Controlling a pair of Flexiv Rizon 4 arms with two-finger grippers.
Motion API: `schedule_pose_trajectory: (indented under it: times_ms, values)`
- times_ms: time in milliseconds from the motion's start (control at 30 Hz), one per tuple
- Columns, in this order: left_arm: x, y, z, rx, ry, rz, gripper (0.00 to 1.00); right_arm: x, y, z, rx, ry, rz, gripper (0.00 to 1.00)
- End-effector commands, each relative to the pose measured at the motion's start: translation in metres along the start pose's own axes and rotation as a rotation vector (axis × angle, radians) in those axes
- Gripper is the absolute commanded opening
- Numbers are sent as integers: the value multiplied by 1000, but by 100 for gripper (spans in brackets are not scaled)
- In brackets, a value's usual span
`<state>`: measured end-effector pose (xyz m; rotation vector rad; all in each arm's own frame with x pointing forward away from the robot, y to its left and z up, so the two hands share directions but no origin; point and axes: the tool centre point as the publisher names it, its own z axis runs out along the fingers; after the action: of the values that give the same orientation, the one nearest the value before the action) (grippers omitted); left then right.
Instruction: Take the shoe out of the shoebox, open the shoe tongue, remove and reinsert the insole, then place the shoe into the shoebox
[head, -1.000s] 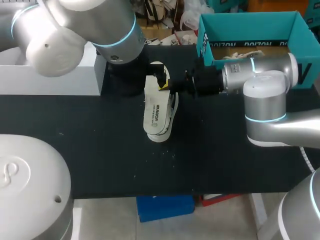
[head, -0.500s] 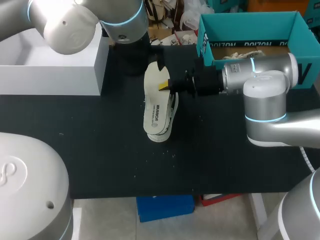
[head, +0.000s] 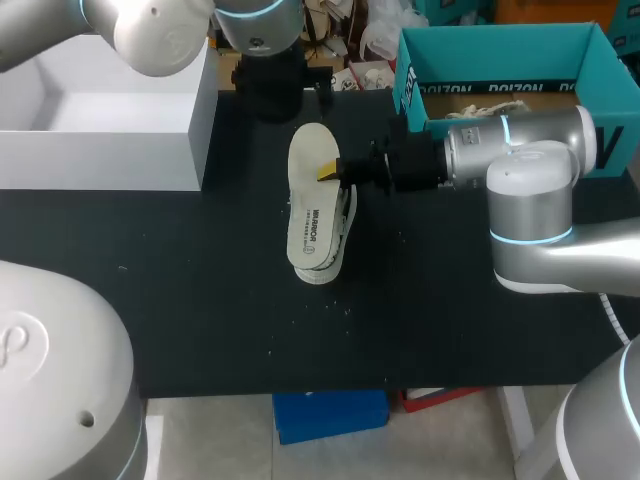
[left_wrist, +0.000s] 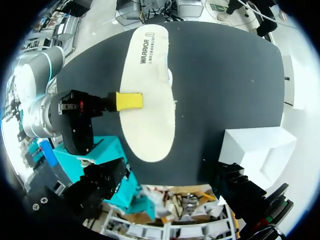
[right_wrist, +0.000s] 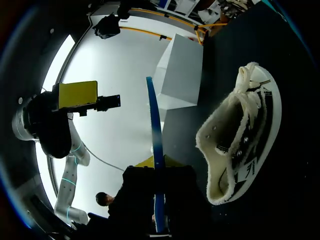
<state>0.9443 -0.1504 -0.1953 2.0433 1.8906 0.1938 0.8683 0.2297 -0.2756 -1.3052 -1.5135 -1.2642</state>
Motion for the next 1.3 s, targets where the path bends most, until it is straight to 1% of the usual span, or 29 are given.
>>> schedule_pose_trajectory:
  times_ms: [33,233,300,333,633,833,1000,1033,1100,1167,1300]
  values:
    - [-2,-14,-1,-3,-9,-2,100,0,0,1,-2,-1,1,0]
    - [-5,-48,-14,-4,-14,-13,100,0,0,1,-2,-1,1,0]
    - [-5,-56,-18,-7,-15,-17,100,0,0,1,-2,-1,1,0]
    - [-6,-64,-21,-8,-17,-19,100,0,0,1,-2,-1,1,0]
    - [-7,-107,-41,-16,-35,-34,100,0,0,1,-2,-1,1,0]
    - [-9,-135,-42,-1,-45,-40,100,0,0,1,-2,-1,1,0]
    - [-7,-153,-40,15,-62,-48,100,0,0,1,-2,-1,1,0]
    - [-7,-155,-40,20,-82,-52,100,0,0,1,-2,-1,1,0]
    - [-5,-159,-42,42,-202,-77,100,0,0,1,-2,-1,1,0]
    - [-2,-162,-44,34,-279,-95,100,0,0,1,-2,-1,1,0]
    - [4,-167,-52,23,-525,-165,100,0,0,1,-2,-1,1,0]
